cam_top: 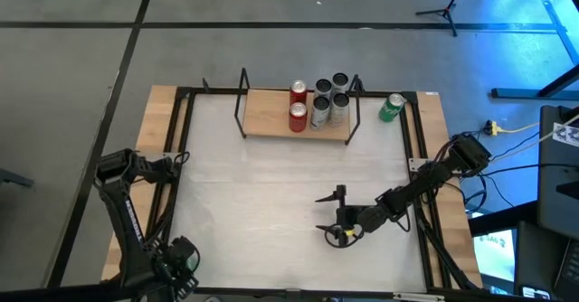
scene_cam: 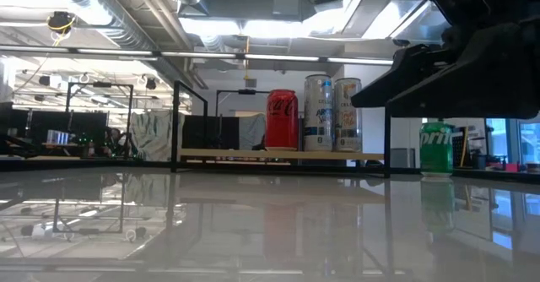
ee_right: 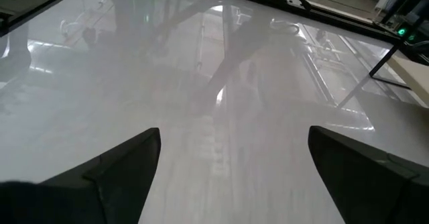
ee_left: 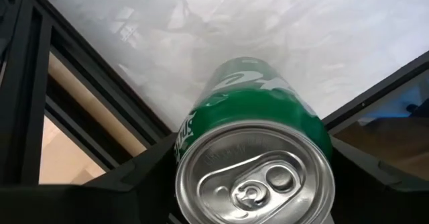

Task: Place canned beverage on shelf
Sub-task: Put the bottom green soda can on the shelf

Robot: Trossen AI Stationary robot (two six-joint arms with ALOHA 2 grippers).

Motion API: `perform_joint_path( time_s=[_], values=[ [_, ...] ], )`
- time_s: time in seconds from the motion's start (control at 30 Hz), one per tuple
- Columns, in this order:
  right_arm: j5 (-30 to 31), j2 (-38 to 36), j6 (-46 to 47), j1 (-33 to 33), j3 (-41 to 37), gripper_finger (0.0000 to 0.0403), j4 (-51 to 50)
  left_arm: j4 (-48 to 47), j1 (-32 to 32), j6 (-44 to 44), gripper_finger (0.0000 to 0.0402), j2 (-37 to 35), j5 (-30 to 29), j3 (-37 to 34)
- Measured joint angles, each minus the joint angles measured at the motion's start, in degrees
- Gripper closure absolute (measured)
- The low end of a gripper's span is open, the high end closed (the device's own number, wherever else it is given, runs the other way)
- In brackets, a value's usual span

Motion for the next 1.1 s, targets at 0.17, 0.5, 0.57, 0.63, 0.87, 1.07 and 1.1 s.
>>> perform_joint_path(
  time_s=[0.17,0.5,0.57,0.63,0.87,1.07,1.1],
  values=[
    [0.66,0.00,-3.16,0.00,0.00,0.0026,2.98,0.04,1.06,1.03,0.0125,0.00,-0.29,0.00],
    [-1.91,0.00,-1.96,0.00,-0.02,0.0026,1.53,-4.82,7.49,11.86,0.0120,-3.14,-5.88,2.17],
    [-3.47,0.00,-0.62,0.01,-0.02,0.0026,1.21,-6.67,9.67,16.07,0.0120,-3.69,-8.15,3.96],
    [-4.70,0.00,1.15,0.07,-0.02,0.0026,0.35,-9.56,12.14,21.18,0.0120,-3.72,-10.29,7.09],
    [-10.24,0.00,13.82,0.92,-0.02,0.0026,-6.92,-18.38,23.78,42.92,0.0119,-3.83,-17.18,18.61],
    [-6.25,0.00,17.08,5.26,-0.04,0.0026,-8.88,-17.88,35.57,64.53,0.0118,-3.80,-19.19,26.14],
    [-5.76,0.00,17.08,5.92,-0.04,0.0026,-8.67,-17.97,37.71,67.80,0.0118,-3.80,-19.28,26.90]
  ],
)
